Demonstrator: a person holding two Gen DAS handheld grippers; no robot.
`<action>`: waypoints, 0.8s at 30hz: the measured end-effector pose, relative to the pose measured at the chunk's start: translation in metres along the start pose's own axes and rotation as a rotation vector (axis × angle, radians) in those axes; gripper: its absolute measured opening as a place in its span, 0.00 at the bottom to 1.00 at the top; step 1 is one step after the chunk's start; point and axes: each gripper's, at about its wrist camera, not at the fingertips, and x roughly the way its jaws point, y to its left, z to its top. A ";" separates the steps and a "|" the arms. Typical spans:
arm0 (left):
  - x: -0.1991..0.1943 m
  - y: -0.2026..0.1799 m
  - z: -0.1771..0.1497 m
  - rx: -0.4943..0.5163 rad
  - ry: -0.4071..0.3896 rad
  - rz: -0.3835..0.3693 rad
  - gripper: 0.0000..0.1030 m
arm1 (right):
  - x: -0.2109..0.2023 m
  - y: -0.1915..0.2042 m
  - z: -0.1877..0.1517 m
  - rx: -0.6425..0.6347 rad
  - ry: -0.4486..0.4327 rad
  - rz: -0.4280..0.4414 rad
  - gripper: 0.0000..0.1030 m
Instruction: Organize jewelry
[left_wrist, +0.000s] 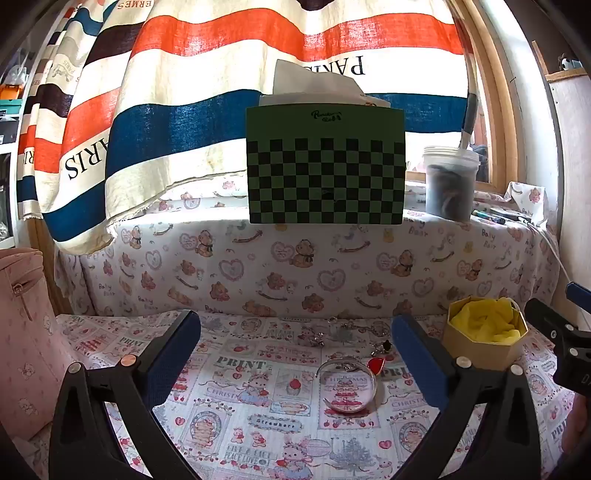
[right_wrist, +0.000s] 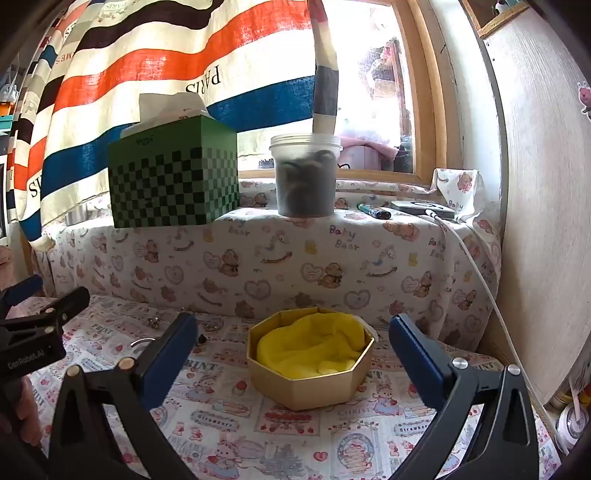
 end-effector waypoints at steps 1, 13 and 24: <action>0.000 0.000 0.000 0.001 -0.001 0.000 1.00 | 0.000 0.000 0.000 -0.001 0.000 -0.001 1.00; 0.000 0.000 0.000 0.004 0.004 0.002 1.00 | 0.000 0.000 0.000 -0.003 0.007 0.003 1.00; 0.002 -0.002 -0.001 -0.002 0.007 0.011 1.00 | 0.000 0.001 0.000 -0.004 0.008 0.004 1.00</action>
